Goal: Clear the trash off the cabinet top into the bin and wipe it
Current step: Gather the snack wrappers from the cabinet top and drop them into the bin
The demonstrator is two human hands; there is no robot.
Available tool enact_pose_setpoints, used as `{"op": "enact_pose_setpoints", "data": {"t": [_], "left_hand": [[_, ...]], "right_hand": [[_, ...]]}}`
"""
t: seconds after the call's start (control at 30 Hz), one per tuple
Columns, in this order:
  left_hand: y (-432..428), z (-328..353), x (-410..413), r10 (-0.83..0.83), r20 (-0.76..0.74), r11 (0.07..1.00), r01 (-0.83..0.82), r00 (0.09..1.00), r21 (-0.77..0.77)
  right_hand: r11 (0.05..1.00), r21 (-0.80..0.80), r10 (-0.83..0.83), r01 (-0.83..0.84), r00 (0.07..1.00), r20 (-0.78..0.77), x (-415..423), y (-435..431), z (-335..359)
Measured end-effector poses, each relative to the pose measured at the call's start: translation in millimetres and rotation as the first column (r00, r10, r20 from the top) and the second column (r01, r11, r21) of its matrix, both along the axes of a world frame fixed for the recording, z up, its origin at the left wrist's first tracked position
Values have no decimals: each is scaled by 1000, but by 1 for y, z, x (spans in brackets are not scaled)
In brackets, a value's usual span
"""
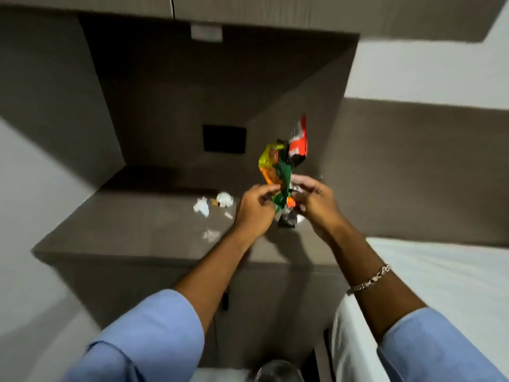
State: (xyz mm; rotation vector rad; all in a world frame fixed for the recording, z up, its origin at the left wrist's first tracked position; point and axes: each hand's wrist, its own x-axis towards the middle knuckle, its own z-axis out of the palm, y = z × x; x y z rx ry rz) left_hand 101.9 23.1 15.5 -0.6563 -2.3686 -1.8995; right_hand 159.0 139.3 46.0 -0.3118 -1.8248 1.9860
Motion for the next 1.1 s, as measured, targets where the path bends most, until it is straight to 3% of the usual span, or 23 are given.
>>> {"op": "enact_pose_setpoints", "data": {"t": [0.3, 0.47, 0.57, 0.67, 0.77, 0.97, 1.1], "left_hand": [[-45, -68, 185, -42, 144, 989, 21, 989, 144], [-66, -189, 240, 18, 443, 998, 12, 897, -64], [-69, -277, 249, 70, 567, 953, 113, 820, -280], [-53, -362, 238, 26, 740, 903, 303, 672, -306], [-29, -430, 216, 62, 815, 891, 337, 576, -305], [-9, -537, 186, 107, 926, 958, 212, 362, -194], [-21, -529, 180, 222, 898, 962, 67, 380, -266]], "right_hand": [[990, -68, -115, 125, 984, 134, 188, -50, -81], [954, -218, -117, 207, 924, 364, 249, -82, -217], [931, -269, -61, 245, 834, 548, 259, -86, -309], [912, -301, -5, 278, 742, 670, 247, -72, -398], [894, -339, 55, 292, 680, 731, 228, -49, -470], [878, -391, 153, 276, 613, 775, 194, -5, -569], [931, -271, 103, 245, 536, 838, 189, 14, -560]]}}
